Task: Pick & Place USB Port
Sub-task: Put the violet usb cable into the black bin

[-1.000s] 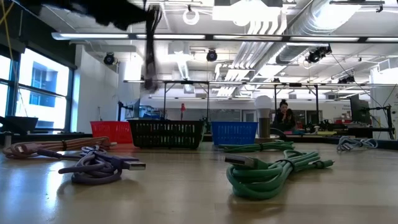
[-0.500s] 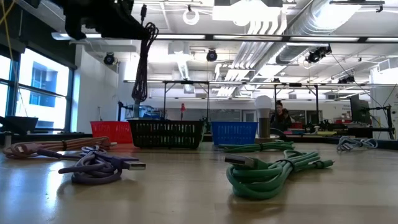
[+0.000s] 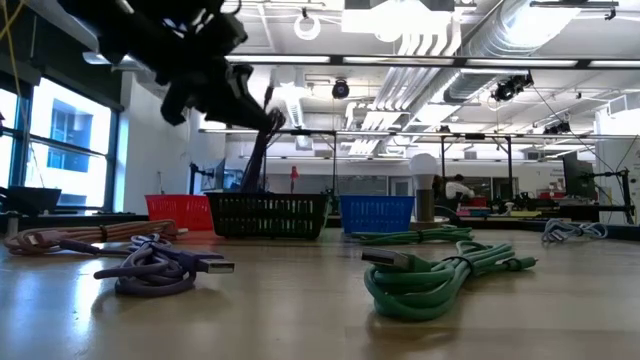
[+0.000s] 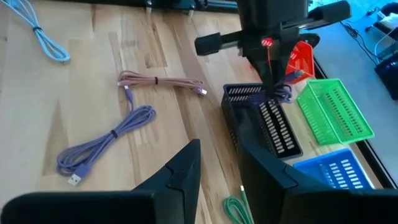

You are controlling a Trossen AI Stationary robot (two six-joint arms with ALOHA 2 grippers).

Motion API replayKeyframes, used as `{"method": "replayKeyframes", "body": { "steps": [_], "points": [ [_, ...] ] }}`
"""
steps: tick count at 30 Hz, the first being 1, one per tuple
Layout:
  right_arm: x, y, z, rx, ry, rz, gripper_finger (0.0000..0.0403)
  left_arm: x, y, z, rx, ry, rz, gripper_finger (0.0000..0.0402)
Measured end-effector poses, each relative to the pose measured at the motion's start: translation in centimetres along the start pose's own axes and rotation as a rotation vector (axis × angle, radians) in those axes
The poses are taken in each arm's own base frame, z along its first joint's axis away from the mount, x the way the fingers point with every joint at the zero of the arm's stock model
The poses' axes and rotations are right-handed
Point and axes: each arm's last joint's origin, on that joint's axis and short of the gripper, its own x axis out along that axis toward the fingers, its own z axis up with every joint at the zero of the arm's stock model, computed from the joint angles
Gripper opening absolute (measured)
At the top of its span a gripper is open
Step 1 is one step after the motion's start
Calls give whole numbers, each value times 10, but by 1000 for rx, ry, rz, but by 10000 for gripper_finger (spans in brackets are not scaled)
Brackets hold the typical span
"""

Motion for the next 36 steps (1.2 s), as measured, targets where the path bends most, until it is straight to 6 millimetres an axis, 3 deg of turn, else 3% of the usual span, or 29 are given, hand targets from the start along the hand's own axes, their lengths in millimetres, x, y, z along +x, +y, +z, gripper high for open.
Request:
{"method": "replayKeyframes", "body": {
  "steps": [13, 19, 36],
  "points": [
    [0, 0, -1, -10, 10, -7, 98, 9, -2, -8, -23, 84, 44, 40],
    [0, 0, -2, -10, 9, -6, 98, 9, -3, -8, -199, 80, 30, 42],
    [-1, 0, -2, 12, 15, -4, 98, 9, -8, -14, -277, 121, -57, 44]
  ]
}}
